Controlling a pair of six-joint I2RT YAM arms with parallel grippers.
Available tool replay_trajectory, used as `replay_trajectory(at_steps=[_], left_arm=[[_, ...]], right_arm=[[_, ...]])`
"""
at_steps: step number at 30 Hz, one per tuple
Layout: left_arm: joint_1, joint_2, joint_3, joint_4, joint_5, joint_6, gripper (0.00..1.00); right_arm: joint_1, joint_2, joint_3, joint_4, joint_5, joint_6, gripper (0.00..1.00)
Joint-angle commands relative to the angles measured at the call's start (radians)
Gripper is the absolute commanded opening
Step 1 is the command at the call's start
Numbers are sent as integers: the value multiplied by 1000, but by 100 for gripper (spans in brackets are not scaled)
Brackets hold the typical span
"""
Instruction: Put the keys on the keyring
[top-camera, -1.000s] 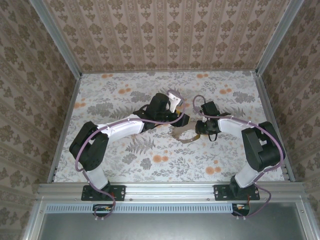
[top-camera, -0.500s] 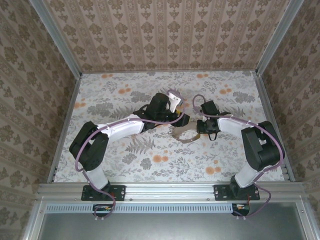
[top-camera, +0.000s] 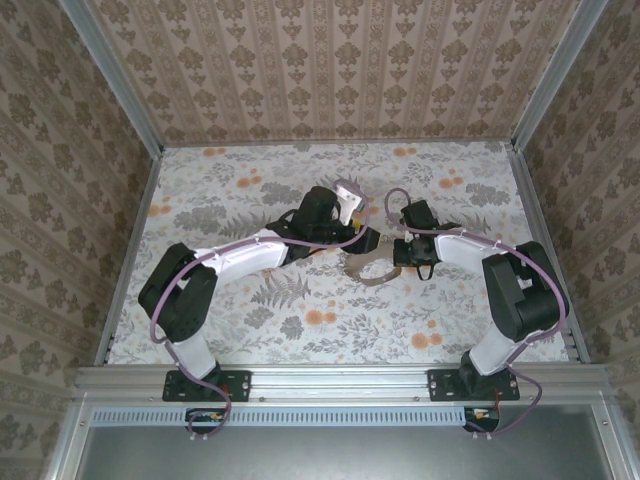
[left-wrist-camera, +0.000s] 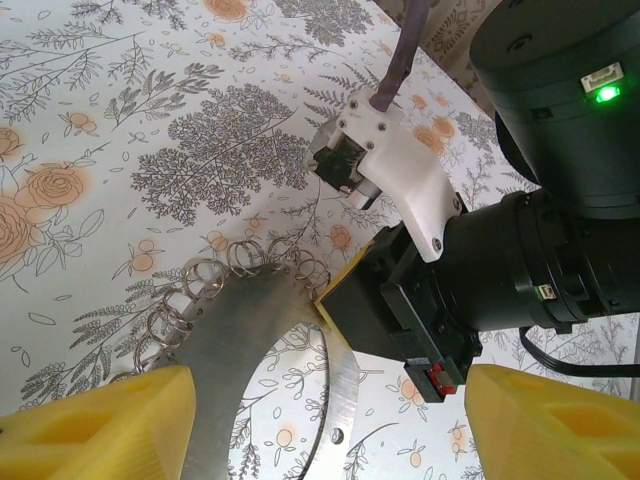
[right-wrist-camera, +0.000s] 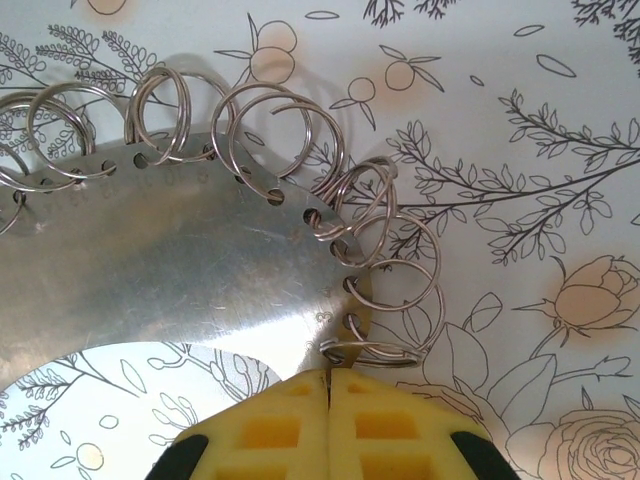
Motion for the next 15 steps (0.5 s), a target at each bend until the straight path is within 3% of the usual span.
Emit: replay_trajectory(at_steps=[1, 3, 6, 15], left_arm=[[2, -67, -4, 21, 11, -19, 75], [1, -87, 0, 10, 8, -10, 81], [3, -126, 16, -41, -47, 21, 100], [50, -225, 105, -172, -133, 128, 100]], right_arm=[[5, -56, 25, -59, 10, -27, 0], [5, -105, 29, -76, -8, -38, 0], [4, -206, 30, -81, -62, -54, 0], [2, -450, 22, 86, -305, -106, 0]])
